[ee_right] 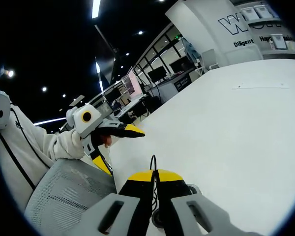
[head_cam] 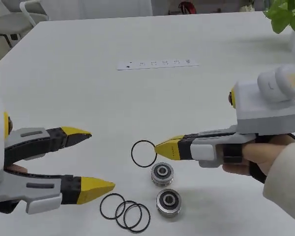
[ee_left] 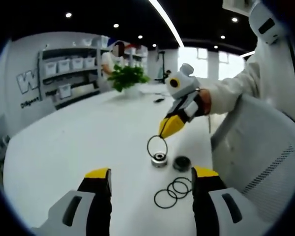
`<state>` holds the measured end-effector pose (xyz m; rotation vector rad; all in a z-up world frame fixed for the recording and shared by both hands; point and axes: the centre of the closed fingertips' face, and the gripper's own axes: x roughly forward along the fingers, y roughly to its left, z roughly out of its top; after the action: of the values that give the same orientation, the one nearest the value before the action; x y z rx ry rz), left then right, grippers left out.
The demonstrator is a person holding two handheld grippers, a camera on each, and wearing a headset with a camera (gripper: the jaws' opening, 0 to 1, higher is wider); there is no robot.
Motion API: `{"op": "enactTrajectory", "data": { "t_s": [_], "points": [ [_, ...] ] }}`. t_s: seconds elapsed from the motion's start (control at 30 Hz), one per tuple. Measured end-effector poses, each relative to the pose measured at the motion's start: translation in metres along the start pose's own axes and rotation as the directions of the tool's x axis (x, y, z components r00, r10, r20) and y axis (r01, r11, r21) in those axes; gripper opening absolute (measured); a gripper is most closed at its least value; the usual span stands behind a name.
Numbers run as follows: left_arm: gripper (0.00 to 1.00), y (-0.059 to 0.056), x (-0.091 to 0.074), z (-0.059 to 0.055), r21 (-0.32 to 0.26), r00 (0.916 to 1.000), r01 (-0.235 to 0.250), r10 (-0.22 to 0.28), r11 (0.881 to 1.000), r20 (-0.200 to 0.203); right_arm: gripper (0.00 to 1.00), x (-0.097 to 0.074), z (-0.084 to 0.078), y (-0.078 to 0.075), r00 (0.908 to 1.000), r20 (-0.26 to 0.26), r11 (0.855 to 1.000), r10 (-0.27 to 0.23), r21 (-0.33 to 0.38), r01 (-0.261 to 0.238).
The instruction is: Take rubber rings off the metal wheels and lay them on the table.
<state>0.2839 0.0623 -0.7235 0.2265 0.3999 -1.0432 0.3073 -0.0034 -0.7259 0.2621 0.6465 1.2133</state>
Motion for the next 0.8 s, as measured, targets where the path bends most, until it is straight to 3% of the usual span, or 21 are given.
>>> {"op": "enactTrajectory", "data": {
  "t_s": [0.13, 0.3, 0.4, 0.8],
  "points": [
    [0.7, -0.01, -0.002, -0.015, 0.003, 0.999, 0.022, -0.022, 1.0, -0.039, 0.0, 0.007, -0.006, 0.008, 0.9992, -0.033, 1.0, 0.023, -0.014, -0.024],
    [0.79, -0.012, -0.001, -0.018, -0.01, 0.9984, 0.027, -0.027, 1.0, -0.05, 0.0, 0.014, -0.014, 0.018, 0.996, -0.075, 0.998, 0.048, -0.026, -0.05],
    [0.8, -0.015, 0.0, -0.022, -0.017, 0.9977, 0.043, -0.043, 0.999, -0.051, 0.0, 0.017, -0.019, 0.019, 0.9938, -0.097, 0.998, 0.055, -0.027, -0.058],
    [0.81, -0.022, 0.003, -0.032, -0.005, 0.9928, 0.07, -0.07, 0.998, -0.098, 0.0, 0.034, -0.051, 0.034, 0.9706, -0.22, 0.992, 0.098, -0.056, -0.113]
  ]
}}
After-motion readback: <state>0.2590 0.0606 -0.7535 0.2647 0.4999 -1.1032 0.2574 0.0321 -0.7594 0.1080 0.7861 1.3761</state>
